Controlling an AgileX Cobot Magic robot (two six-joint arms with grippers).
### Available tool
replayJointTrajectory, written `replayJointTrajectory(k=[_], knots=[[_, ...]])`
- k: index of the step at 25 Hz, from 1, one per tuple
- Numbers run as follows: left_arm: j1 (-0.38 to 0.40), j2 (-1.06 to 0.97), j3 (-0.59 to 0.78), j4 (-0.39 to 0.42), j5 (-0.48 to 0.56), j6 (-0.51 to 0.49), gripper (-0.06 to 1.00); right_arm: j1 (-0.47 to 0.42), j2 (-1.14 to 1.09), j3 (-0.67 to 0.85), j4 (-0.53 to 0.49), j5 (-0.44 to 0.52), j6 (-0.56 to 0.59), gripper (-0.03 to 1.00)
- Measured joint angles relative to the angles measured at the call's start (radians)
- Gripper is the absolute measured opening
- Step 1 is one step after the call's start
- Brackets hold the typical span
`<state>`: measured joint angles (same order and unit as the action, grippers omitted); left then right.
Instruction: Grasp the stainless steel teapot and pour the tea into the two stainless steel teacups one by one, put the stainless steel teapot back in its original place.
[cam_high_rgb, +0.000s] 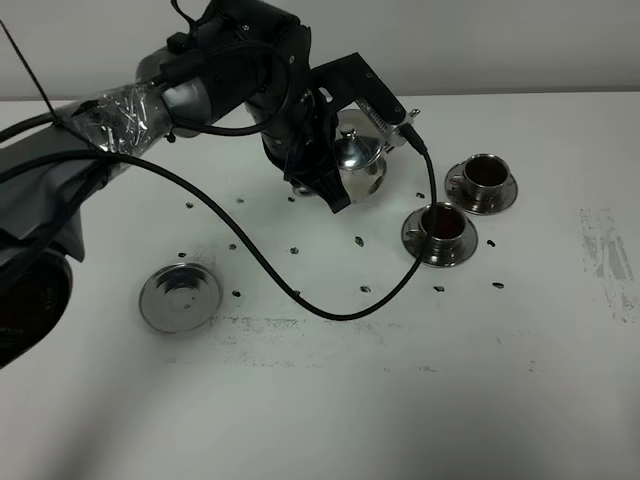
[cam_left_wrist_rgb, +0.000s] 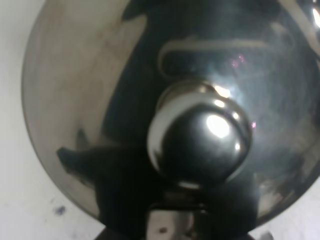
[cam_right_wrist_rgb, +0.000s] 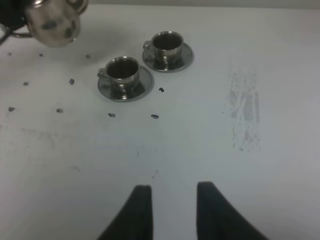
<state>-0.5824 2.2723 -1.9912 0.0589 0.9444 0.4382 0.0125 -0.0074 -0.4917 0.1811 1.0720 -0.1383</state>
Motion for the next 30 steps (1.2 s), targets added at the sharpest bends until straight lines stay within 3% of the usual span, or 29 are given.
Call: replayJointTrajectory(k=[9,16,20,27,30], knots=[[0.005,0.092,0.0,-0.101,-0.068,0.0,0.18,0.0,0.0,0.0,0.0,0.0,0.0,0.24],[0.005,0.099,-0.008,-0.095,-0.063,0.009,0.18,0.0,0.0,0.0,0.0,-0.001,0.0,0.24],[0.002,0.057,0.006,-0.027,-0.055,0.036,0.18,0.0,0.0,0.0,0.0,-0.001,0.0,0.24],[0.011,-0.231,0.309,0.049,-0.153,0.017,0.18,0.0,0.0,0.0,0.0,-0.001,0.0,0.24],[0.021,-0.337,0.402,0.052,-0.153,-0.05,0.18,0.0,0.0,0.0,0.0,-0.001,0.0,0.24]])
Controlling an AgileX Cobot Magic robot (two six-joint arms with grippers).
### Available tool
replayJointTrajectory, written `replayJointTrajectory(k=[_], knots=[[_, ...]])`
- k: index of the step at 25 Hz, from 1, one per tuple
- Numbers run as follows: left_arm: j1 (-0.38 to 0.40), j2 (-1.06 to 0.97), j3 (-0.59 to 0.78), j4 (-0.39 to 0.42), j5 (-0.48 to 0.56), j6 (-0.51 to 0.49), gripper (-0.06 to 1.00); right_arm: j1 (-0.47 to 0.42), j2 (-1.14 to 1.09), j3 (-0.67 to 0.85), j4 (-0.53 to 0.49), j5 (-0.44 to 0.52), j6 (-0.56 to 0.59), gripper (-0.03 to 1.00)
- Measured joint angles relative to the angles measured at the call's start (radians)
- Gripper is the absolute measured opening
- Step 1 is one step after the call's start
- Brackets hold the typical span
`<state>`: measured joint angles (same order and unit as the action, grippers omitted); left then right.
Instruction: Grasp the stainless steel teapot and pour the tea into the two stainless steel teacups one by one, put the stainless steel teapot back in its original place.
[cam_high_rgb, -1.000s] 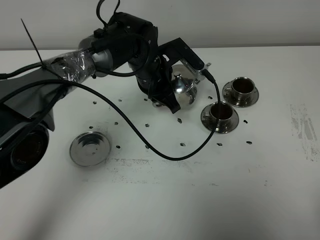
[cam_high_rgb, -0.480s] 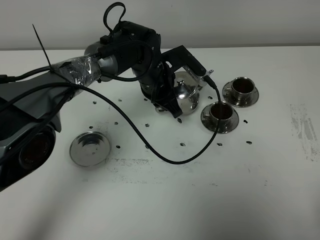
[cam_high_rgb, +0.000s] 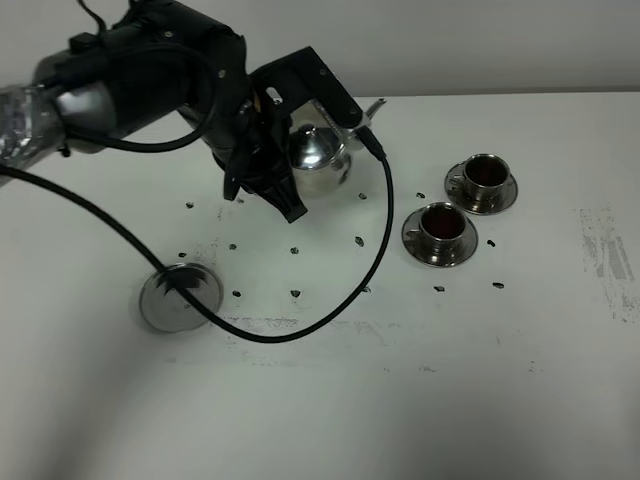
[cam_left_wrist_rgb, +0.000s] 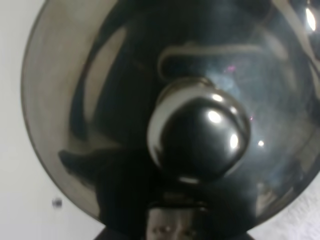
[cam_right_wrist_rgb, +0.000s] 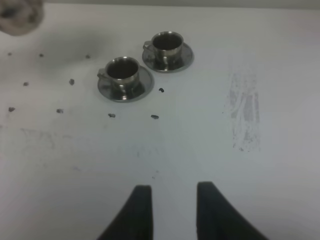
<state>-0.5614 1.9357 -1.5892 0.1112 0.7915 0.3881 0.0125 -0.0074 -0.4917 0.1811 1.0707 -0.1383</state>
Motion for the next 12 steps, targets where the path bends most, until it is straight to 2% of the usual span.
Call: replayJointTrajectory(k=[5,9,12], knots=[[0.055,-0.154,0.176,0.027,-0.033,-0.129,0.18,0.0,0.0,0.0,0.0,0.0,0.0,0.24],[0.123,-0.262,0.336,0.027,-0.104,-0.16,0.18,0.0,0.0,0.0,0.001,0.0,0.0,0.24],[0.171,-0.303,0.402,0.006,-0.133,-0.201,0.18,0.0,0.0,0.0,0.001,0.0,0.0,0.24]])
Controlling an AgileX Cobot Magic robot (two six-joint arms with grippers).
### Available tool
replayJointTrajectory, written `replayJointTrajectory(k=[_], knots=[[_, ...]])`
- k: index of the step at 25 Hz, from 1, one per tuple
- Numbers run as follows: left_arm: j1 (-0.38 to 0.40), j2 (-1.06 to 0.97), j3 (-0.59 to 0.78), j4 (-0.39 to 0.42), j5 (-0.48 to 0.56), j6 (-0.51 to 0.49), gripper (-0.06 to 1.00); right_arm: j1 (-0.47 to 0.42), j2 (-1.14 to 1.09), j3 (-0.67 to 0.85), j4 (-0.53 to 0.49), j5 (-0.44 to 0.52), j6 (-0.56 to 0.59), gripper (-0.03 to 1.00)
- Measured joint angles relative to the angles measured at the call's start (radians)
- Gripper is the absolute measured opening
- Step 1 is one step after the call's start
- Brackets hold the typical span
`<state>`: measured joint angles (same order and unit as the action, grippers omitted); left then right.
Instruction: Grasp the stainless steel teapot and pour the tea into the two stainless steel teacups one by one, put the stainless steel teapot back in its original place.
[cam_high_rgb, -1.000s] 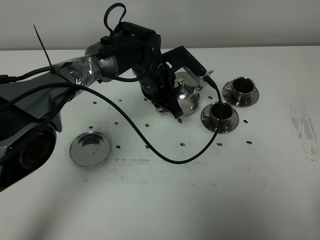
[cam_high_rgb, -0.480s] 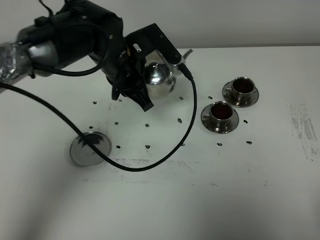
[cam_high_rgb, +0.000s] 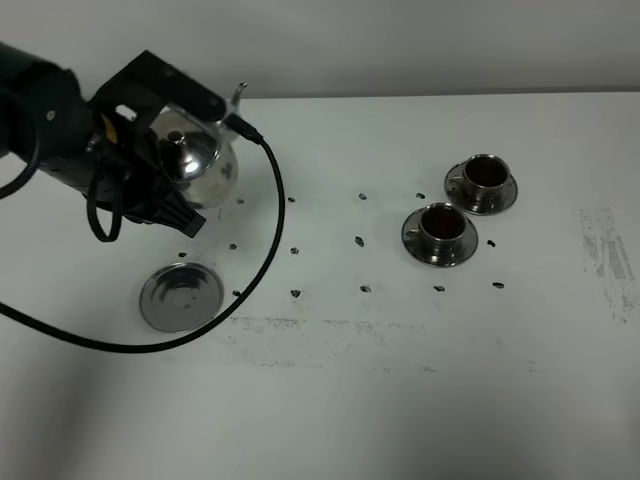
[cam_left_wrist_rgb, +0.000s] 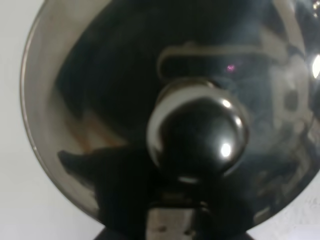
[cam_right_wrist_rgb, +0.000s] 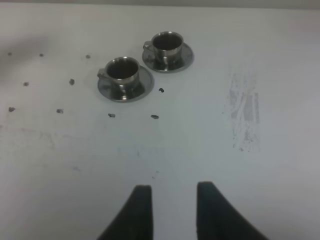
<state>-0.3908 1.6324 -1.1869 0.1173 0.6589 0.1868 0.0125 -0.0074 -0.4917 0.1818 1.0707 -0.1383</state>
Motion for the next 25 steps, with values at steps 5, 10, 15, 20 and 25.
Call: replayJointTrajectory(k=[5,10,15,20,25], knots=[[0.051,-0.013,0.092,-0.034,0.027,-0.015,0.18,0.0,0.0,0.0,0.0,0.0,0.0,0.24],[0.061,-0.013,0.142,-0.068,0.035,-0.02,0.18,0.0,0.0,0.0,0.0,0.0,0.0,0.24],[0.061,-0.004,0.164,-0.111,0.018,-0.02,0.18,0.0,0.0,0.0,0.0,0.0,0.0,0.24],[0.061,0.053,0.177,-0.126,0.012,-0.02,0.18,0.0,0.0,0.0,0.0,0.0,0.0,0.24],[0.061,0.084,0.182,-0.128,-0.006,-0.02,0.18,0.0,0.0,0.0,0.0,0.0,0.0,0.24]])
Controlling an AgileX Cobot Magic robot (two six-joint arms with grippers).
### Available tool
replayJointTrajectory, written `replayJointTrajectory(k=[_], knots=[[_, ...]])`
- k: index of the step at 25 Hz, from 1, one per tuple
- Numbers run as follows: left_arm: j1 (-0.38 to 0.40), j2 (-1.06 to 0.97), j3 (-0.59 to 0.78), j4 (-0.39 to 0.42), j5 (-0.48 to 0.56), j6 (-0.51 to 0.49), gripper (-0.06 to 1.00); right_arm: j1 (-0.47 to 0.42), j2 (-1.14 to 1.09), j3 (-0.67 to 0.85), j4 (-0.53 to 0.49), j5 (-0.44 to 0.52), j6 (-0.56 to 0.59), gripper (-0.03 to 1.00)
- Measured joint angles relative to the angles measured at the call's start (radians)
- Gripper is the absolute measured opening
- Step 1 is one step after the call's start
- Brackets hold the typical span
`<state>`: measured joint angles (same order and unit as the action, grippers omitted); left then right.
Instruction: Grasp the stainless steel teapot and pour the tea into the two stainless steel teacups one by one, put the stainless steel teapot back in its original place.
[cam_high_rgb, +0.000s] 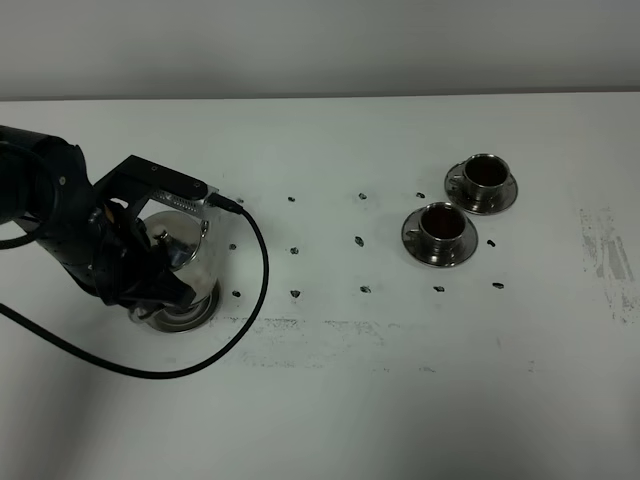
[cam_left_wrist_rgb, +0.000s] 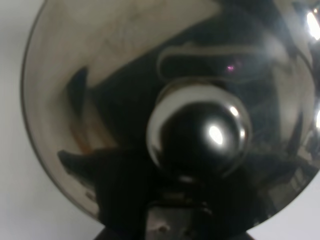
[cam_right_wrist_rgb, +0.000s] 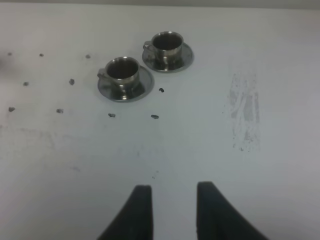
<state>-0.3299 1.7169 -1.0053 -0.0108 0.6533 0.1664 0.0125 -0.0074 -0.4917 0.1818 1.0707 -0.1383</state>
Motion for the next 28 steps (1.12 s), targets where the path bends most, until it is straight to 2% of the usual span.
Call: replayJointTrajectory(k=[16,28], knots=[[0.008,0.039,0.072,0.018,-0.132,0.0,0.18,0.0,0.0,0.0,0.0,0.0,0.0,0.24],[0.008,0.049,0.072,0.019,-0.146,0.0,0.18,0.0,0.0,0.0,0.0,0.0,0.0,0.24]])
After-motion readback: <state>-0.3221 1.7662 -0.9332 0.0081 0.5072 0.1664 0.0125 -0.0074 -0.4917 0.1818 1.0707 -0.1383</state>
